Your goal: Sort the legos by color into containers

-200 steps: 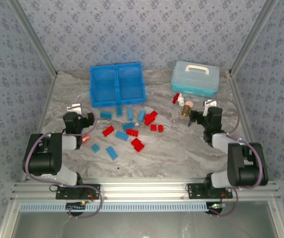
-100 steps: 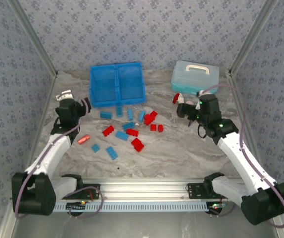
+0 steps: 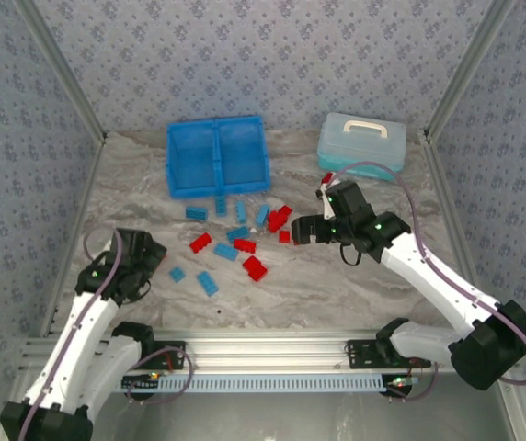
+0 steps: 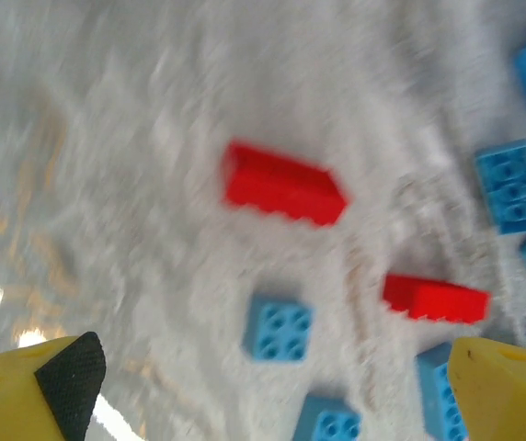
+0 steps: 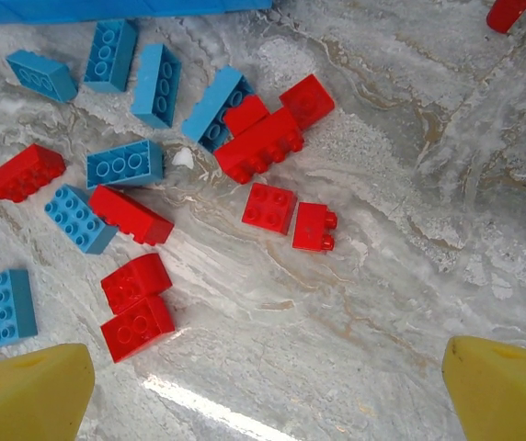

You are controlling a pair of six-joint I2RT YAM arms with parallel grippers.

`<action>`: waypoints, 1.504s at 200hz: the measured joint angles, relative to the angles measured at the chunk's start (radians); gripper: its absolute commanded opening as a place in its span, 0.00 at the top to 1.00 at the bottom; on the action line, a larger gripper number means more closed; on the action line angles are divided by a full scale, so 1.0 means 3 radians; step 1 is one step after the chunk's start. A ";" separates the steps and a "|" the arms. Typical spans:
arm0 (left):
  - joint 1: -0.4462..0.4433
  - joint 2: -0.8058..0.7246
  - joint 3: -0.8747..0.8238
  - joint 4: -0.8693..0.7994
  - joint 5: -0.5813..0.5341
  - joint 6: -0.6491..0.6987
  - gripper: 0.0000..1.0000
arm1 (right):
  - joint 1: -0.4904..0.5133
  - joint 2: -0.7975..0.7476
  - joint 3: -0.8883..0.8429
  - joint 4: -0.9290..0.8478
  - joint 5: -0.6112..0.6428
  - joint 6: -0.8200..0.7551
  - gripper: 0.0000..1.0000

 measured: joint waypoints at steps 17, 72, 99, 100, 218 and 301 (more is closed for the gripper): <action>0.0006 -0.0089 -0.0226 0.0020 0.0149 -0.0231 0.01 | 0.0014 0.0034 0.0000 -0.0004 -0.0006 -0.0006 0.00; 0.0146 0.0661 -0.0042 0.0277 0.0331 -0.0294 0.01 | 0.0034 0.0038 0.0003 -0.0034 -0.0010 -0.0011 0.00; 0.0256 0.0910 -0.0090 0.0609 0.0423 -0.0479 0.01 | 0.0048 0.0038 0.0003 -0.0034 -0.0010 -0.0010 0.00; 0.0256 0.0912 -0.0097 0.0627 0.0425 -0.0493 0.01 | 0.0048 0.0038 0.0003 -0.0034 -0.0010 -0.0010 0.00; 0.0755 0.1399 -0.0460 0.1548 0.0487 -0.1240 0.24 | 0.0084 0.0080 0.0005 -0.0088 -0.0022 -0.0009 0.00; 0.1022 0.1596 -0.0439 0.1624 0.0815 -0.1038 0.66 | 0.0135 0.0086 0.0089 -0.0198 -0.0018 0.0003 0.00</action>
